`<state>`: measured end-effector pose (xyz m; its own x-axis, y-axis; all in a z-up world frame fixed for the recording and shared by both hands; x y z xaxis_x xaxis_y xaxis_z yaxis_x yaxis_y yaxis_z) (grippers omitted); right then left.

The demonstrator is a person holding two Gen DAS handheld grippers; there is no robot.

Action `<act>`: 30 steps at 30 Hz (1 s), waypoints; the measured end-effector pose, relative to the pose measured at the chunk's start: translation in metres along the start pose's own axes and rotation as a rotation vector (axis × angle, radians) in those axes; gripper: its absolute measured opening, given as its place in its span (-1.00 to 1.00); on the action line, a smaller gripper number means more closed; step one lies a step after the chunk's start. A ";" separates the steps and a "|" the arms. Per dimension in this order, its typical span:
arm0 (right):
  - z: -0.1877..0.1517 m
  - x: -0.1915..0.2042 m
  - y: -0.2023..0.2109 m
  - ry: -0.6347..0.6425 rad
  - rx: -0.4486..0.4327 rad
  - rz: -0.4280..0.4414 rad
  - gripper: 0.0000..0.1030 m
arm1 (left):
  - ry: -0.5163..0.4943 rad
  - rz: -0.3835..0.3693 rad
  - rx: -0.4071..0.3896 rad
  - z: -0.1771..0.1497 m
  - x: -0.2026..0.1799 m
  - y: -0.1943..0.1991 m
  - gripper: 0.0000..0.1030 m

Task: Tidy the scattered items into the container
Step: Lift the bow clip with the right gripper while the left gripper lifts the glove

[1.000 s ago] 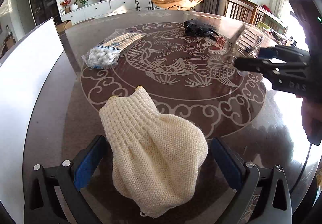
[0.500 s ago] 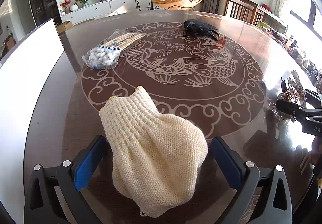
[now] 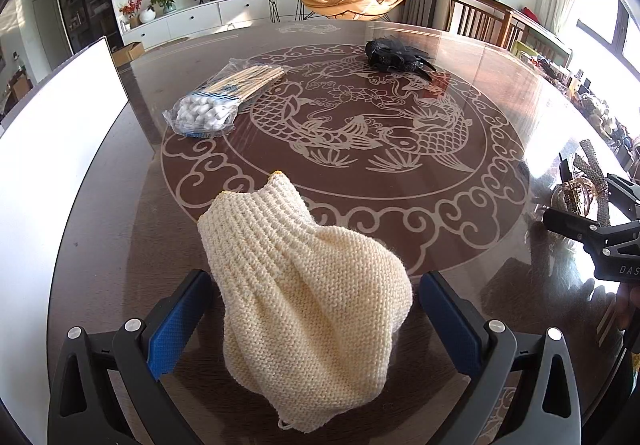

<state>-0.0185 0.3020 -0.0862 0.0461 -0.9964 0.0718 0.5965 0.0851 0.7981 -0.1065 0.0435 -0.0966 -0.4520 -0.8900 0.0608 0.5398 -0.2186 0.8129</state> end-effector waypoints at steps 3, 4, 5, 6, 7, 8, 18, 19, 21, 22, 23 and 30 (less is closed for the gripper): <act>0.000 0.000 0.000 0.000 0.000 0.000 0.64 | -0.001 0.002 0.000 0.000 0.000 0.000 1.00; 0.000 0.000 0.000 0.000 0.000 0.000 0.64 | -0.001 0.002 0.000 0.000 0.000 0.000 1.00; 0.000 0.000 0.000 0.000 0.000 0.000 0.64 | -0.001 0.002 0.000 0.000 0.000 0.000 1.00; 0.000 0.000 0.000 0.000 0.000 0.000 0.64 | -0.001 0.002 0.000 0.000 0.000 0.000 1.00; 0.000 0.000 0.000 0.000 0.000 0.000 0.64 | -0.001 0.002 0.000 0.000 0.000 0.000 1.00; 0.000 0.000 0.000 0.000 0.000 0.000 0.64 | -0.002 0.003 0.000 0.000 0.000 0.000 1.00; -0.001 0.000 0.000 0.000 0.000 0.000 0.64 | 0.079 0.052 0.008 0.001 0.001 -0.001 1.00; -0.001 0.000 0.000 0.000 0.000 0.000 0.64 | 0.082 0.054 0.012 0.001 0.001 -0.001 1.00; -0.001 0.000 0.000 0.000 0.000 0.000 0.64 | 0.098 0.065 0.017 0.001 0.002 -0.001 1.00; -0.001 0.000 0.000 0.000 0.000 0.000 0.64 | 0.108 0.074 0.017 0.001 0.002 -0.001 1.00; -0.001 0.000 0.000 0.000 0.000 0.000 0.64 | 0.117 0.082 0.017 0.002 0.003 -0.001 1.00; -0.001 0.000 0.001 0.001 0.001 0.000 0.64 | 0.141 0.109 0.017 0.002 0.004 -0.002 1.00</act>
Point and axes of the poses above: each gripper's, at about its wrist camera, not at the fingertips, and y roughly against the way its jaws point, x to its left, z to its top, the point moved 8 cm from there along -y, roughly the way its jaws point, and after that the axes turned 7 degrees about -y, right-handed, at the moved point
